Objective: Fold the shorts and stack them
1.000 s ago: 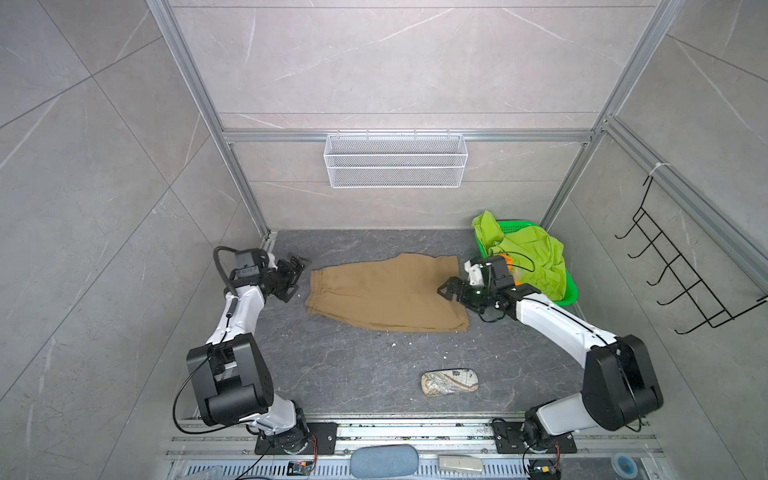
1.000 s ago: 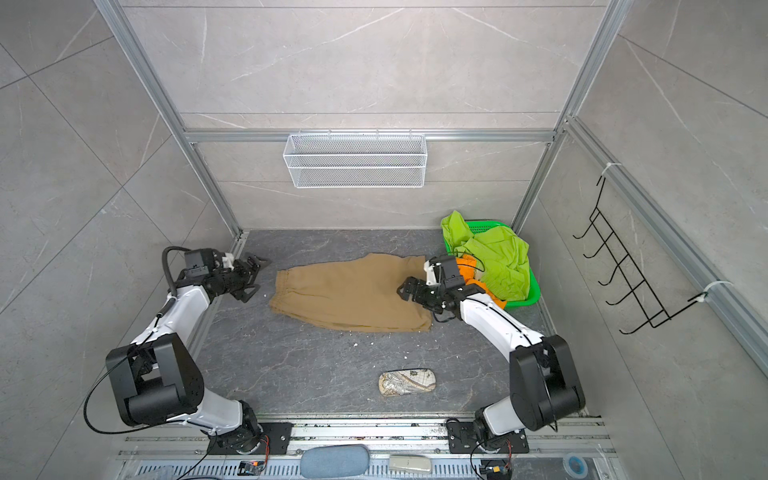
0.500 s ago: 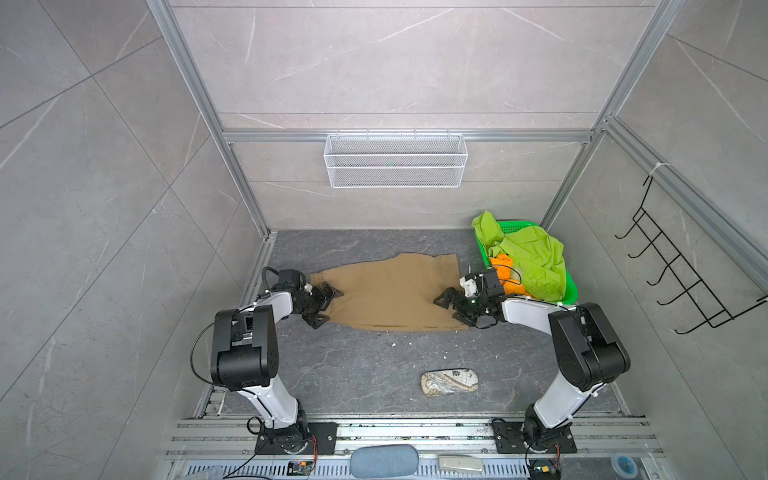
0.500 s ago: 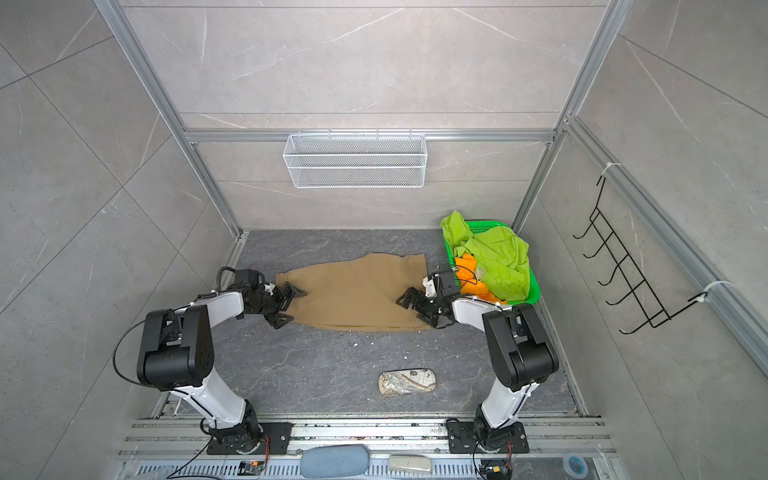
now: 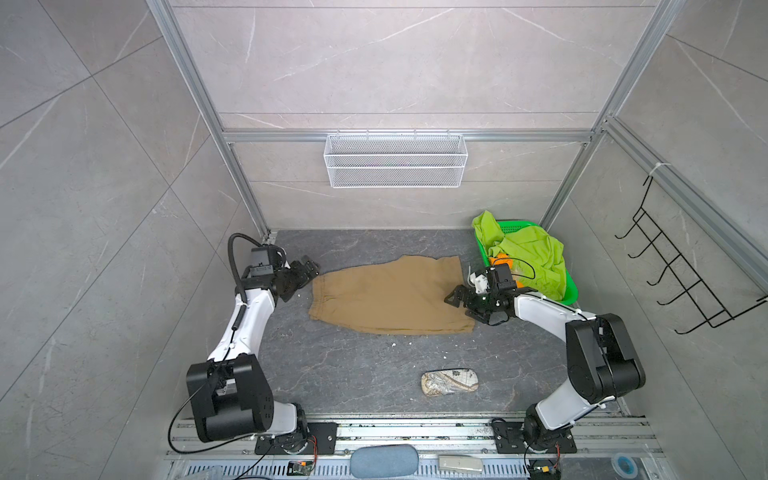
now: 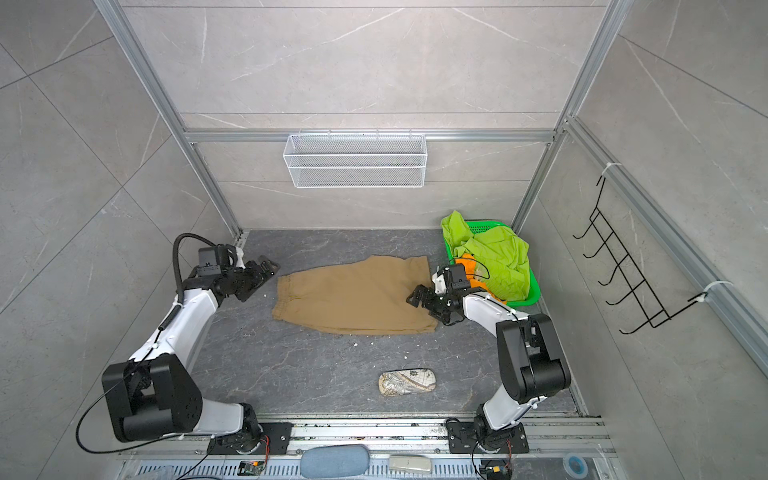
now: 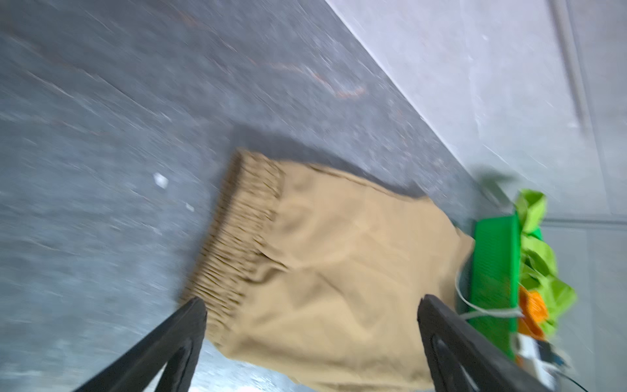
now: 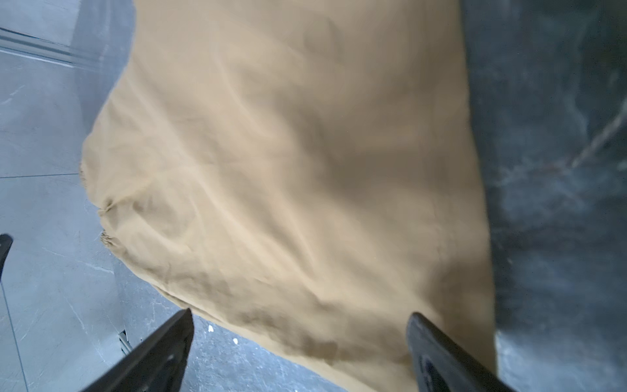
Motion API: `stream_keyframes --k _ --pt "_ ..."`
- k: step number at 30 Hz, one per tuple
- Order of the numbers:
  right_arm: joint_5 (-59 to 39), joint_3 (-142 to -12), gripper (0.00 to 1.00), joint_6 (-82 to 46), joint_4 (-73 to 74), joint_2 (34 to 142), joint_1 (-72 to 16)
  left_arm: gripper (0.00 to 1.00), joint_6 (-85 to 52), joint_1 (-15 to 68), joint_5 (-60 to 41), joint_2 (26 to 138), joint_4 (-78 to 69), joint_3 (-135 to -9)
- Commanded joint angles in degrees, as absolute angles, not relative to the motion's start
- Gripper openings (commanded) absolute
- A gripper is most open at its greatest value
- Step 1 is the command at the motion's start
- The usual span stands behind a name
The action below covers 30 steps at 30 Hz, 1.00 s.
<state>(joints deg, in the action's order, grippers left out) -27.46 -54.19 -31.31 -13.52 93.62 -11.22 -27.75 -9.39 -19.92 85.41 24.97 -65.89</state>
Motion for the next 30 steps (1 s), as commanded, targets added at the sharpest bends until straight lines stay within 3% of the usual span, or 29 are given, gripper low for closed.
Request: stream_keyframes --k 1,10,26,30 --pt "-26.73 -56.49 0.99 -28.96 -16.45 95.19 -11.34 0.98 -19.87 -9.77 -23.11 95.80 34.31 -70.47" --pt "-27.21 -56.46 0.99 -28.38 -15.06 98.67 -11.10 0.89 -14.45 -7.06 -23.06 106.72 41.72 -76.20" --pt "-28.83 -53.81 0.99 -29.53 -12.77 98.09 -10.64 0.73 -11.10 -1.51 -2.28 115.43 49.80 -80.73" --pt "-28.75 -53.03 0.99 -29.79 -12.39 97.81 -10.54 0.54 -10.40 -0.58 -0.58 116.06 50.60 -81.21"
